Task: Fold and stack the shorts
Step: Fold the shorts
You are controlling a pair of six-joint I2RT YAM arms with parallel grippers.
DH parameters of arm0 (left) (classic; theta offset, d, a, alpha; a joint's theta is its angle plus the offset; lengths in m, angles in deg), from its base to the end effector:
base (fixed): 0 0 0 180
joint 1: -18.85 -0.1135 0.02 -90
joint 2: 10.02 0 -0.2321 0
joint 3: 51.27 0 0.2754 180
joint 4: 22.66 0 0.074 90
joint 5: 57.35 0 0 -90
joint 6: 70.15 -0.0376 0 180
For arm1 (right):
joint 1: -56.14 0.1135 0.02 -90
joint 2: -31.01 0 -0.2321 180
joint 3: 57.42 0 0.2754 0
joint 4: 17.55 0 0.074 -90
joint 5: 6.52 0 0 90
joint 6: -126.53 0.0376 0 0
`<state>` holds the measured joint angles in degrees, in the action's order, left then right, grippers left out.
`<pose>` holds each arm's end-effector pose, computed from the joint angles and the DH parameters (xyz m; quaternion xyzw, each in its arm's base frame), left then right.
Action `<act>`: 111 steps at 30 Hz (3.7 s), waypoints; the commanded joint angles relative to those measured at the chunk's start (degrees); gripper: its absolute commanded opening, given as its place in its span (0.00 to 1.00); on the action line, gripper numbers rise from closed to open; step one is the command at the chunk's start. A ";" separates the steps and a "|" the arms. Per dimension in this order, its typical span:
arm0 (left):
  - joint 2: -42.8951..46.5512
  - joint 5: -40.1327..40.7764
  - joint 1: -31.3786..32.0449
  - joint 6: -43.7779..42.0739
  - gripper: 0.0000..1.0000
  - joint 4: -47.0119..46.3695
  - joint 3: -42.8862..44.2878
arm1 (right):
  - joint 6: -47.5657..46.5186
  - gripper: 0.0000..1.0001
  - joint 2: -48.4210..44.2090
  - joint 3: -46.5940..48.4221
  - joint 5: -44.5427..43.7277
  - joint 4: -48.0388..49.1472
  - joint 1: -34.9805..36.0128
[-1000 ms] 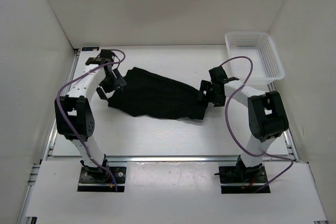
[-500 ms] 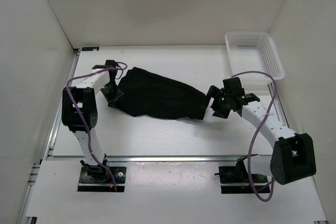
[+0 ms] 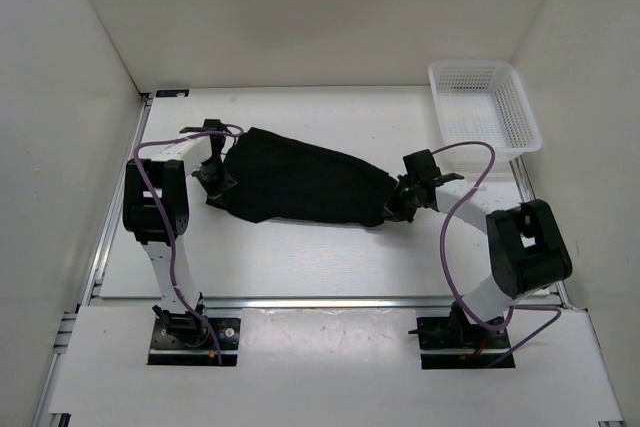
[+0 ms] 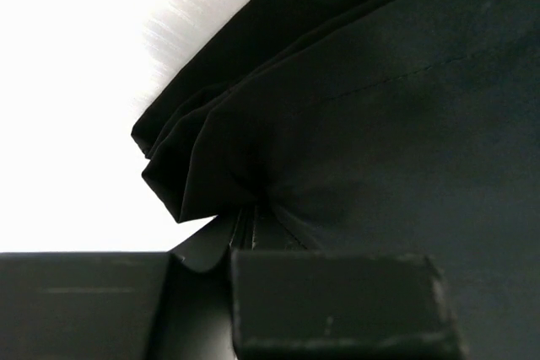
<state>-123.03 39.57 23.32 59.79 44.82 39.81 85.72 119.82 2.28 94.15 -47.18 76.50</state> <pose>0.3666 -0.0241 0.1130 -0.3044 0.9506 0.0539 0.0276 0.2914 0.1156 0.1167 0.2144 0.9349 0.2266 0.1693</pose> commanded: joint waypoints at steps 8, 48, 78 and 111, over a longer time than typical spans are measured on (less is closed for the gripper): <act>4.64 0.64 -1.22 -1.45 0.10 -0.93 -2.47 | -9.28 0.00 -1.55 3.16 -9.97 -4.66 -0.67; 17.91 -0.50 -1.75 -5.14 0.95 6.81 5.17 | -19.31 0.00 13.59 20.12 -30.18 -16.97 3.81; 1.75 -8.15 0.19 -5.14 0.10 -1.19 6.40 | -30.56 0.00 33.26 80.59 -46.72 -49.50 21.30; -4.60 -11.58 12.49 -2.33 0.10 -3.30 9.92 | -33.19 0.00 14.81 51.94 -44.34 -39.92 9.08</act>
<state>-129.59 28.71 35.32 56.76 42.33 48.82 53.94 136.80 52.88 50.22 -88.84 84.96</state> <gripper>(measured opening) 0.109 0.123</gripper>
